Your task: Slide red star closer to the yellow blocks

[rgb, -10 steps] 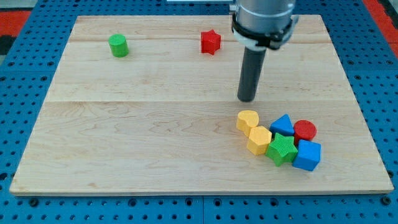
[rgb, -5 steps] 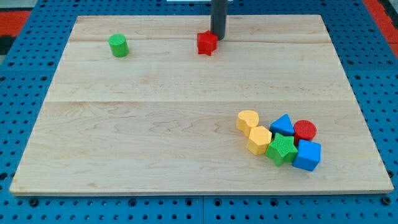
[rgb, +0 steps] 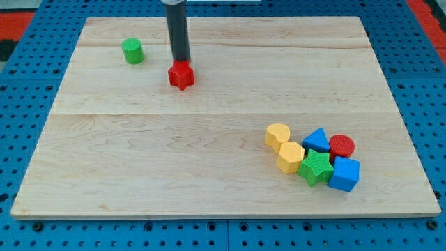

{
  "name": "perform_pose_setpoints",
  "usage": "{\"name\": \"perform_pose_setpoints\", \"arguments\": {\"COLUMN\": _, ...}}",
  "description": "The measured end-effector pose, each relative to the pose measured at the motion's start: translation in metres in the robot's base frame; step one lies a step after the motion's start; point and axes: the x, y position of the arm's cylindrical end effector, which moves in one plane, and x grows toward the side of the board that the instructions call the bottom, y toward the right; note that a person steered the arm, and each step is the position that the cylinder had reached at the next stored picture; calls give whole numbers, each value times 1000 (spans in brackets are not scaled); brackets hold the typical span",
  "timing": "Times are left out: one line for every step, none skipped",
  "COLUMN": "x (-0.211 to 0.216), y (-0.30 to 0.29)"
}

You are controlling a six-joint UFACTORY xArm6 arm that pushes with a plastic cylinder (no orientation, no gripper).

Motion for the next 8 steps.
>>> {"name": "perform_pose_setpoints", "arguments": {"x": 25, "y": -3}}
{"name": "perform_pose_setpoints", "arguments": {"x": 51, "y": -3}}
{"name": "perform_pose_setpoints", "arguments": {"x": 82, "y": -3}}
{"name": "perform_pose_setpoints", "arguments": {"x": 121, "y": -3}}
{"name": "perform_pose_setpoints", "arguments": {"x": 156, "y": 4}}
{"name": "perform_pose_setpoints", "arguments": {"x": 179, "y": 21}}
{"name": "perform_pose_setpoints", "arguments": {"x": 179, "y": 21}}
{"name": "perform_pose_setpoints", "arguments": {"x": 174, "y": -16}}
